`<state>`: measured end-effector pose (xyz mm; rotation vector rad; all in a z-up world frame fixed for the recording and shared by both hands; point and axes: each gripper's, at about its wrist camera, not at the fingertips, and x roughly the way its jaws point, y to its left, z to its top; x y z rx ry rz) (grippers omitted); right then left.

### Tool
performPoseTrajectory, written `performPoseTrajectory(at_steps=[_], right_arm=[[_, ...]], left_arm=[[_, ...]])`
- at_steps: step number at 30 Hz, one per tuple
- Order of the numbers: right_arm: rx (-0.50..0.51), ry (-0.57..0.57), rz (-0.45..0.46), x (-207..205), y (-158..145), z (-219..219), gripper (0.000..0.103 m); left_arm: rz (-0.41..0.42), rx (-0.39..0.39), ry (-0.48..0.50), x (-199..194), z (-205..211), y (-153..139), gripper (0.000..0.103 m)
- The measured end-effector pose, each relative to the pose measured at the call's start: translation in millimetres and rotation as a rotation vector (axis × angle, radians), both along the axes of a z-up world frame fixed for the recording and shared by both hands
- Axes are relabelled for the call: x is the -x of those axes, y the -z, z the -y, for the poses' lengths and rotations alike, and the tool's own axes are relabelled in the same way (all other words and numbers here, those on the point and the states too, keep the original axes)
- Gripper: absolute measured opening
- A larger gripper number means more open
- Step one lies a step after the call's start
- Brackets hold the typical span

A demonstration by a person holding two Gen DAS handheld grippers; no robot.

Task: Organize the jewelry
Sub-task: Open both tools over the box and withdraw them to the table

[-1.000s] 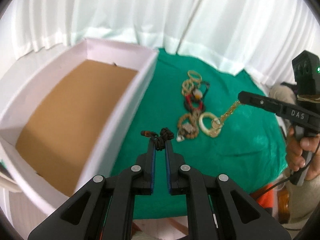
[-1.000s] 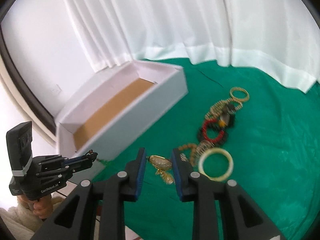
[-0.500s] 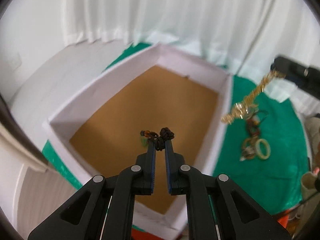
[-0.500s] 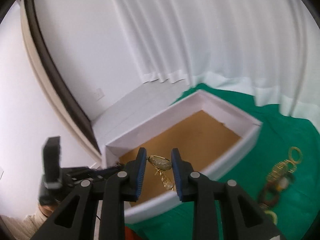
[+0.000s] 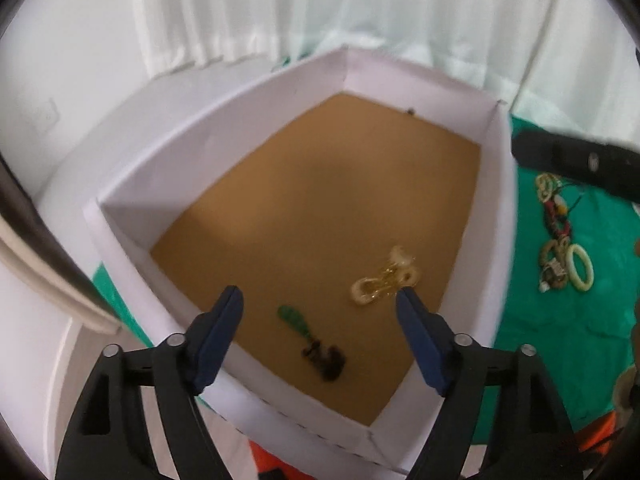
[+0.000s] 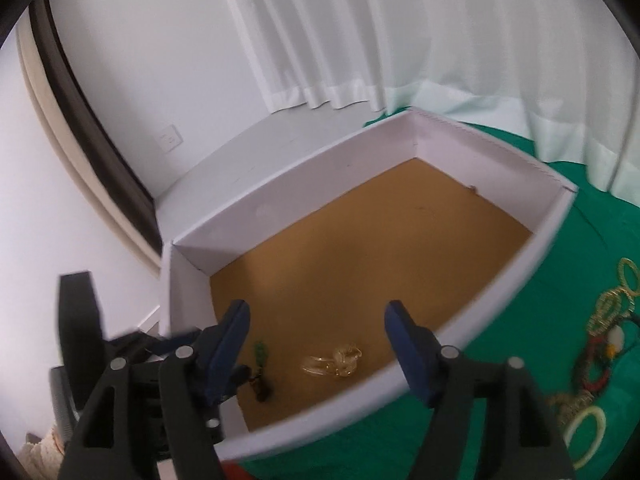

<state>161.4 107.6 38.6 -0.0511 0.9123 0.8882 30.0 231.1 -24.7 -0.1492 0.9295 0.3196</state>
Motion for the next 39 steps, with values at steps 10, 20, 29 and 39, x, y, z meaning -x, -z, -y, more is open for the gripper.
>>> performPoseTrajectory(at_steps=[10,20,29,39], right_arm=[[0.122,0.215,0.158,48.9,13.8,138.4,0.083],[0.281,0.607,0.019,75.4,102.0,299.1,0.085],[0.371,0.769,0.045,74.2,130.7,357.3,0.085],[0.398,0.801,0.024,82.4,150.3,363.1,0.09]], left_arm=[[0.128,-0.126,0.113,-19.5,41.7,-17.1,0.095],[0.079,-0.297,0.112,-21.4,68.7,1.0,0.1],[0.101,-0.294,0.044,-12.1,70.2,-8.9,0.101],[0.238,-0.164,0.296,13.8,144.7,-44.2,0.102]])
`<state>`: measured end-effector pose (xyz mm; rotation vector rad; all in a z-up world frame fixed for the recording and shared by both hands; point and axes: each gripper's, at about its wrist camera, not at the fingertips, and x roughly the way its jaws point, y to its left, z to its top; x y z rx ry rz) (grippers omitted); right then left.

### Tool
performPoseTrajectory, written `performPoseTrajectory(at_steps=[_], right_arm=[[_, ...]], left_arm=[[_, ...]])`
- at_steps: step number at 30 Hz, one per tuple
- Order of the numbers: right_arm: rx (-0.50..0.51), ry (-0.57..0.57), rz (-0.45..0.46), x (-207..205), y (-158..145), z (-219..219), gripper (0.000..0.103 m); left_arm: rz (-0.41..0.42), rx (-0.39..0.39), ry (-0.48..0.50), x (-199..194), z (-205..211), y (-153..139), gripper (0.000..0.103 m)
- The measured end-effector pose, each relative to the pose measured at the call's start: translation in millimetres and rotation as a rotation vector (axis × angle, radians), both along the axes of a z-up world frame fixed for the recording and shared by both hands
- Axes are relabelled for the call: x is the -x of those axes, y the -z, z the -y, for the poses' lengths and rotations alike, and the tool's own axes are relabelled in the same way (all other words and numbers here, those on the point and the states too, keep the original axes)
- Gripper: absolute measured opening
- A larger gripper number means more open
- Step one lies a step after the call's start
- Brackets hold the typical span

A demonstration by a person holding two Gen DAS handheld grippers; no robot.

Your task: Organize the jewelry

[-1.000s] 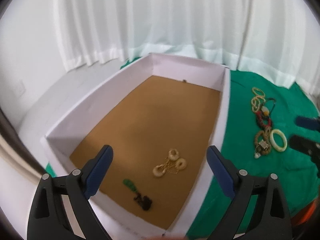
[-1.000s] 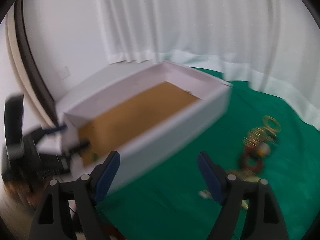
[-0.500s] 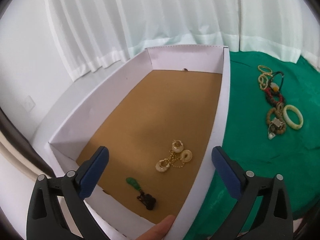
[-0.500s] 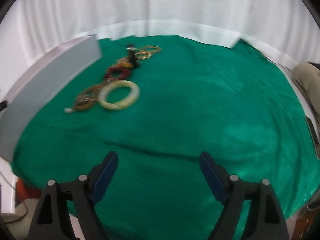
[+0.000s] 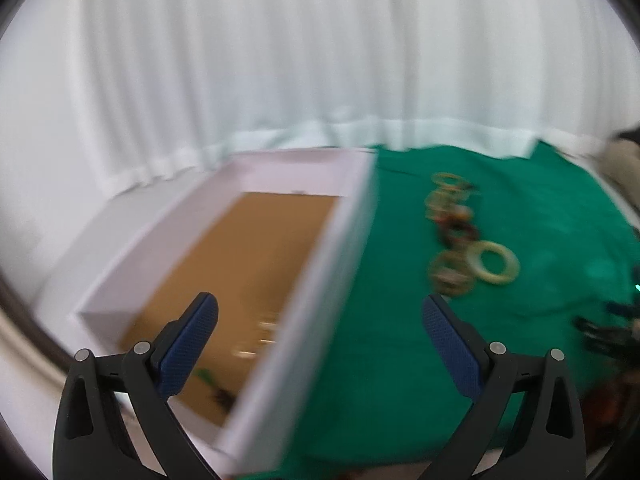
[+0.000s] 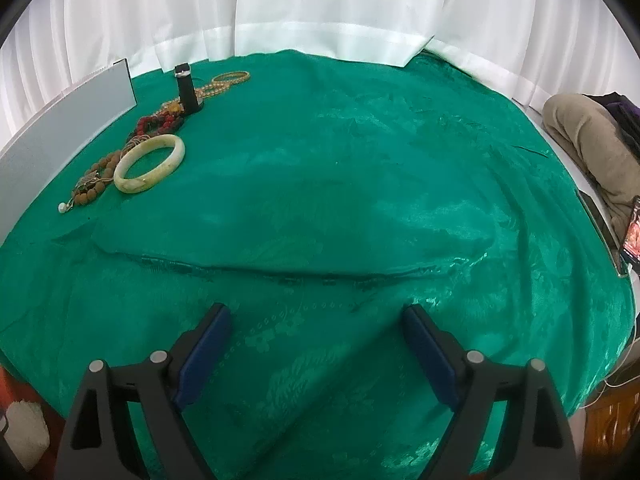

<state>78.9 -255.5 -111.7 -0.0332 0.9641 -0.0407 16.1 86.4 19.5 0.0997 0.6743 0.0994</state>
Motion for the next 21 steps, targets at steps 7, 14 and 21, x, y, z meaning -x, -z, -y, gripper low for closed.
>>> performPoseTrajectory(at_steps=[7,14,21], right_arm=[[-0.015,-0.002,-0.002,5.6,3.3,2.1,0.091],[-0.033,0.006,0.003,8.0,4.6,3.6,0.091],[-0.038,-0.005,-0.003,9.1,4.1,4.3,0.091]], left_arm=[[-0.181,0.063,0.203,-16.0,70.8,51.6,0.102],[-0.295,0.095,0.17,-44.5,82.1,108.6,0.102],[-0.381,0.138,0.121,-48.6,69.7,138.8,0.102]])
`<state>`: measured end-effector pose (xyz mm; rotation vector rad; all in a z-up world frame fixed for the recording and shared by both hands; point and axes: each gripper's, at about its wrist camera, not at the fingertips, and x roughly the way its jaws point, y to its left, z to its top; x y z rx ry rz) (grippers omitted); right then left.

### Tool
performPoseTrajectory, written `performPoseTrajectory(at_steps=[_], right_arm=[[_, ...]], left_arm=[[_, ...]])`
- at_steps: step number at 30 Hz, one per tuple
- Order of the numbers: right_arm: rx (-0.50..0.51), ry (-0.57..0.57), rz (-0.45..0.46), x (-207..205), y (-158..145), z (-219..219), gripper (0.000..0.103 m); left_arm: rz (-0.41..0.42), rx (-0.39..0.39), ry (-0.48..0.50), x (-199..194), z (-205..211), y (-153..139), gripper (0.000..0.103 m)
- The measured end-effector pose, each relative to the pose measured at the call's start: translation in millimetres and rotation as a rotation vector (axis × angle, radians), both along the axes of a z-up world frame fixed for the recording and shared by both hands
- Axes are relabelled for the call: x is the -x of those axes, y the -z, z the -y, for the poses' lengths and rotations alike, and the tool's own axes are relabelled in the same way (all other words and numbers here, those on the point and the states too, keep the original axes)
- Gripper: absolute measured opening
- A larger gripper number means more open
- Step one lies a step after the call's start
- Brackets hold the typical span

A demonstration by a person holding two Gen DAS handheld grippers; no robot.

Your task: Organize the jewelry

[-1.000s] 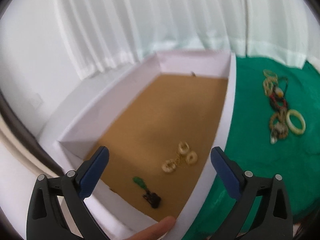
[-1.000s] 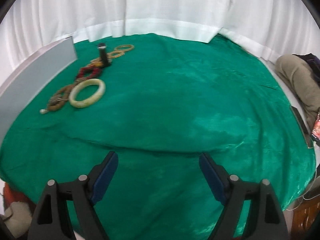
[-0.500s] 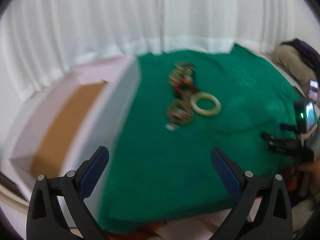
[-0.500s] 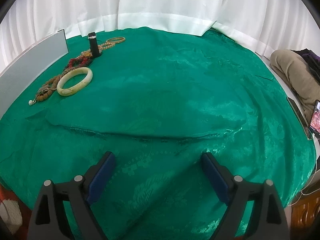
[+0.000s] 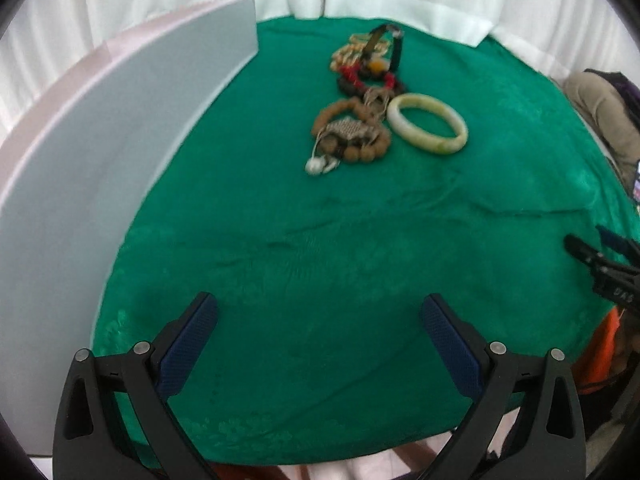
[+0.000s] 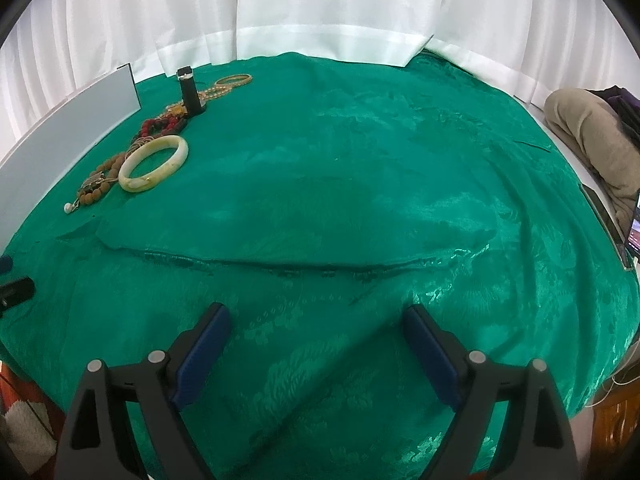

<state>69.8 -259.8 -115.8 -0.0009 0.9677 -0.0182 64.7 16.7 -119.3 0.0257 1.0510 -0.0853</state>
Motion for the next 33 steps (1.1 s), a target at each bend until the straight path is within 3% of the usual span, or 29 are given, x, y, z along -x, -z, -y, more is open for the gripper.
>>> performPoseTrajectory(at_steps=[5,9,25,33], right_arm=[[-0.001,0.018,-0.011,0.0,-0.8,-0.7,0.091],[0.003,0.02,-0.001,3.0,-0.1,-2.6,0.091],[0.001,-0.001,-0.019,1.5,-0.4,-1.3,0.092],[0.0,-0.007,-0.033,-0.5,-0.5,-1.1,0.092]], left_arm=[[0.002,-0.05,-0.001,3.8,8.4,4.1,0.103],[0.007,-0.019,-0.022,8.7,3.6,5.4,0.103],[0.091,-0.025,-0.046,19.6,3.3,7.1,0.103],[0.068,-0.023,-0.025,17.4,2.1,6.0,0.103]])
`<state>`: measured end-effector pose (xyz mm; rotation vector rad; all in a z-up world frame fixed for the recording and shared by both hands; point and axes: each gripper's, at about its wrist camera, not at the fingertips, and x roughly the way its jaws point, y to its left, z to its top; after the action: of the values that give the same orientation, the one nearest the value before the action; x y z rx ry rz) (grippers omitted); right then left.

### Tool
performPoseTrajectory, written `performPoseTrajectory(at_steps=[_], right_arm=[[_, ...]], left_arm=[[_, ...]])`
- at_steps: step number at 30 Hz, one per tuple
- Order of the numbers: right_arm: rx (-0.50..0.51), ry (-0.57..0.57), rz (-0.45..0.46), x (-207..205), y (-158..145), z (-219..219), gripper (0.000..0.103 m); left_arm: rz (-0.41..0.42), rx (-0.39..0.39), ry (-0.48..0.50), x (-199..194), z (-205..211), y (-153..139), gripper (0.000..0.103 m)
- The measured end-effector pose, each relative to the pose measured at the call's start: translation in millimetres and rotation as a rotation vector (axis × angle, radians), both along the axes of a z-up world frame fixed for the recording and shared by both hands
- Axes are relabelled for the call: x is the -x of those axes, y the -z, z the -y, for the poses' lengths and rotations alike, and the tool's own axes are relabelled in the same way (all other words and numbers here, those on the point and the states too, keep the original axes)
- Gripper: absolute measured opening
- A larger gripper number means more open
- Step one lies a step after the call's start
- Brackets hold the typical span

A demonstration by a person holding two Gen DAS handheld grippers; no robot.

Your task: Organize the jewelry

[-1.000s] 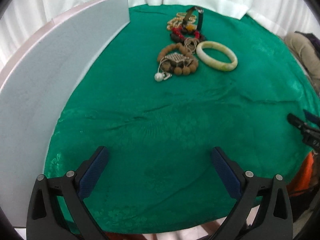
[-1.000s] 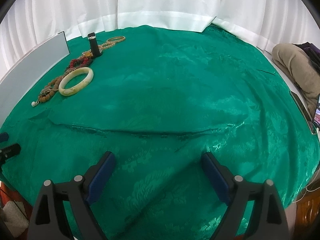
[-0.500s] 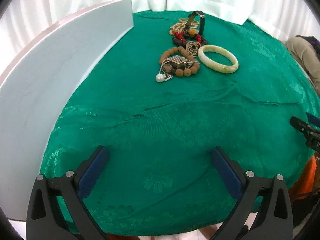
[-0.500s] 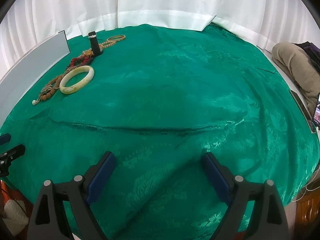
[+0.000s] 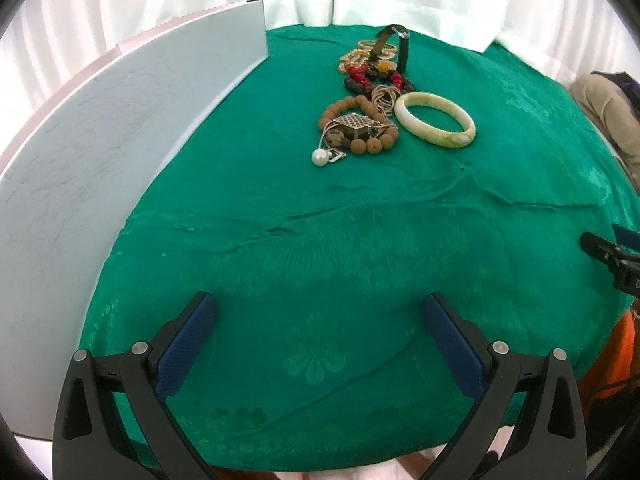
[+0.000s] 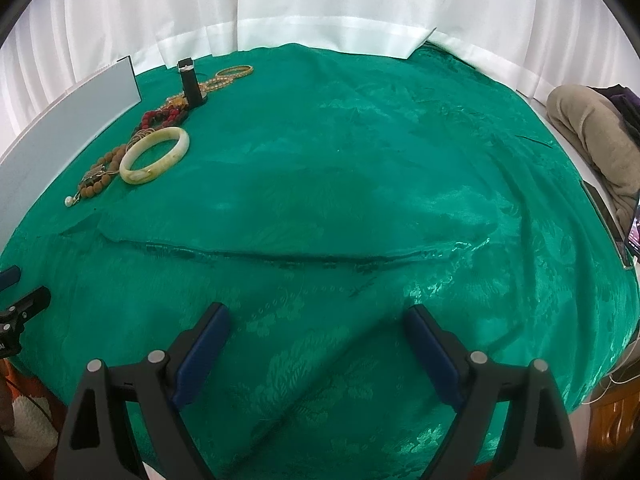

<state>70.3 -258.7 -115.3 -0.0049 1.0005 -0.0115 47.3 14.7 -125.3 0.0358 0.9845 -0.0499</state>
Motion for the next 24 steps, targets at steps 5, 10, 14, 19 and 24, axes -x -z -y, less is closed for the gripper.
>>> performPoseTrajectory(at_steps=[5,10,14,19,24], right_arm=[[0.0,-0.002,-0.002,-0.7,-0.1,-0.3,0.092],[0.002,0.001,0.004,0.2,0.5,-1.1,0.092],[0.002,-0.001,0.008,0.3,0.6,-1.0,0.092],[0.002,-0.002,0.01,0.7,0.3,-0.6,0.092],[0.001,-0.002,0.011,1.4,0.5,-0.5,0.092]], left_arm=[[0.0,0.002,-0.002,-0.4,0.8,0.6,0.103],[0.002,0.002,-0.003,-0.1,0.5,0.6,0.103],[0.001,0.002,-0.004,-0.3,0.4,0.5,0.103],[-0.007,0.002,0.002,-1.1,0.0,0.1,0.103],[-0.017,0.0,0.012,-3.4,0.6,0.2,0.103]])
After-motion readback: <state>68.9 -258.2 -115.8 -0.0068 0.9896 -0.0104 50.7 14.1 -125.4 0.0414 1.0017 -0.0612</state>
